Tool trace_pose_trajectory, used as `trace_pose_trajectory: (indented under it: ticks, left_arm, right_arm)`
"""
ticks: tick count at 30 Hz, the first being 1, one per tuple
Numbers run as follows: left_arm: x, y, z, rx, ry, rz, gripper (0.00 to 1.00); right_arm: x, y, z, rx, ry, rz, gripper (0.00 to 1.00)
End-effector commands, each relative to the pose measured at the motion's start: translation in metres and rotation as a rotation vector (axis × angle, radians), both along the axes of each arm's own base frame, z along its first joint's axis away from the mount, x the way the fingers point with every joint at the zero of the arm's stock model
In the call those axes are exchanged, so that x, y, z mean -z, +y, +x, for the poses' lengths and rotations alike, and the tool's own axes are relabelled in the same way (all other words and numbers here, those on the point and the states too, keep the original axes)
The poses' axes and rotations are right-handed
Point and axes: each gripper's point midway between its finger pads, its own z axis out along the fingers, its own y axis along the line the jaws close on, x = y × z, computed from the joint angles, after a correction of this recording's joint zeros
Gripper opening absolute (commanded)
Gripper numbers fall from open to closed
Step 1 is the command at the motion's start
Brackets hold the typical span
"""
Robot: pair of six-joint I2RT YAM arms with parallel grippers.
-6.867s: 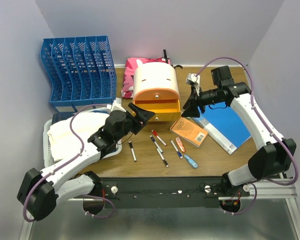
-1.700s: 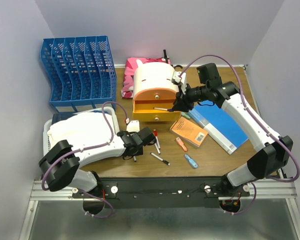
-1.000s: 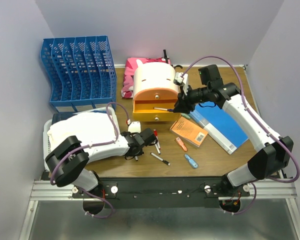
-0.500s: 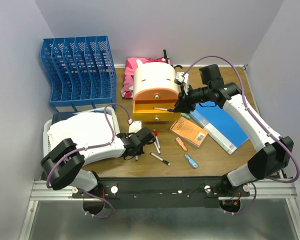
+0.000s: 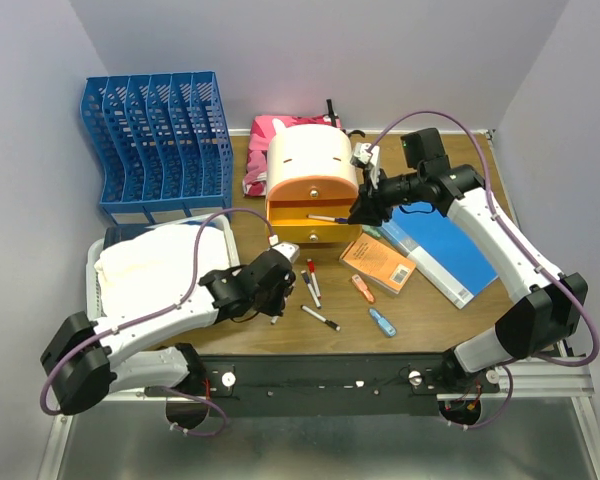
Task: Organize the desk
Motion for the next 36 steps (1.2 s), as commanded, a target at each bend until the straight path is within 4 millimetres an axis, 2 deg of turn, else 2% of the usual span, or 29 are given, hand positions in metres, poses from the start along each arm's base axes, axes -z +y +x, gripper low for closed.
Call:
trace_pose_trajectory:
  ticks: [1, 6, 7, 9, 10, 12, 13, 15, 16, 17, 18, 20, 21, 22, 24, 26, 27, 29, 36]
  left_arm:
    - [-0.04, -0.018, -0.016, 0.326, -0.079, -0.071, 0.0]
    - [-0.094, -0.036, -0.015, 0.531, -0.25, -0.155, 0.0]
    - [-0.114, -0.042, -0.011, 0.555, -0.295, -0.172, 0.0]
    - [-0.123, -0.043, -0.005, 0.622, -0.341, -0.123, 0.0]
    - [-0.141, -0.047, 0.001, 0.657, -0.397, -0.113, 0.0]
    - [-0.142, -0.046, 0.013, 0.72, -0.432, -0.032, 0.0]
    - [-0.155, -0.048, 0.02, 0.733, -0.47, -0.02, 0.0]
    - [-0.154, -0.045, 0.037, 0.77, -0.489, 0.05, 0.0]
    - [-0.168, -0.047, 0.047, 0.762, -0.519, 0.052, 0.0]
    - [-0.17, -0.047, 0.051, 0.776, -0.512, 0.053, 0.0]
    - [-0.168, -0.045, 0.065, 0.773, -0.508, 0.073, 0.0]
    - [-0.184, -0.048, 0.078, 0.781, -0.55, 0.067, 0.0]
    - [-0.18, -0.047, 0.09, 0.773, -0.543, 0.086, 0.0]
    - [-0.19, -0.048, 0.098, 0.786, -0.58, 0.1, 0.0]
    - [-0.187, -0.05, 0.112, 0.795, -0.572, 0.125, 0.0]
    - [-0.196, -0.051, 0.125, 0.798, -0.597, 0.139, 0.0]
    - [-0.189, -0.053, 0.131, 0.802, -0.58, 0.153, 0.0]
    - [-0.193, -0.054, 0.14, 0.804, -0.596, 0.163, 0.0]
    - [-0.173, -0.054, 0.165, 0.783, -0.573, 0.234, 0.02]
  right_arm:
    - [-0.014, -0.005, -0.005, -0.017, -0.016, 0.03, 0.41]
    - [-0.014, -0.011, -0.002, -0.006, -0.018, 0.029, 0.41]
    - [-0.014, -0.012, -0.001, -0.004, -0.018, 0.029, 0.41]
    - [-0.013, -0.015, 0.0, -0.001, -0.014, 0.027, 0.41]
    - [-0.013, -0.016, 0.0, 0.0, -0.018, 0.028, 0.41]
    - [-0.013, -0.019, 0.0, 0.0, -0.019, 0.026, 0.41]
    - [-0.014, -0.02, 0.0, -0.001, -0.022, 0.026, 0.41]
    - [-0.012, -0.023, -0.002, -0.006, -0.024, 0.018, 0.41]
    - [-0.013, -0.023, -0.002, -0.008, -0.03, 0.018, 0.41]
    - [-0.012, -0.025, -0.003, -0.009, -0.036, 0.012, 0.41]
    - [-0.012, -0.026, -0.004, -0.009, -0.034, 0.009, 0.41]
    - [-0.009, -0.027, -0.009, -0.028, -0.038, 0.004, 0.41]
    - [-0.008, -0.028, -0.011, -0.031, -0.034, 0.003, 0.41]
    - [-0.006, -0.028, -0.013, -0.037, -0.032, 0.003, 0.41]
    - [-0.003, -0.028, -0.017, -0.05, -0.026, 0.002, 0.41]
    - [0.003, -0.03, -0.021, -0.06, -0.016, -0.003, 0.41]
    - [0.003, -0.03, -0.023, -0.066, -0.02, -0.003, 0.41]
    - [0.006, -0.031, -0.027, -0.079, -0.021, -0.009, 0.41]
    - [0.016, -0.031, -0.051, -0.178, 0.002, 0.01, 0.42]
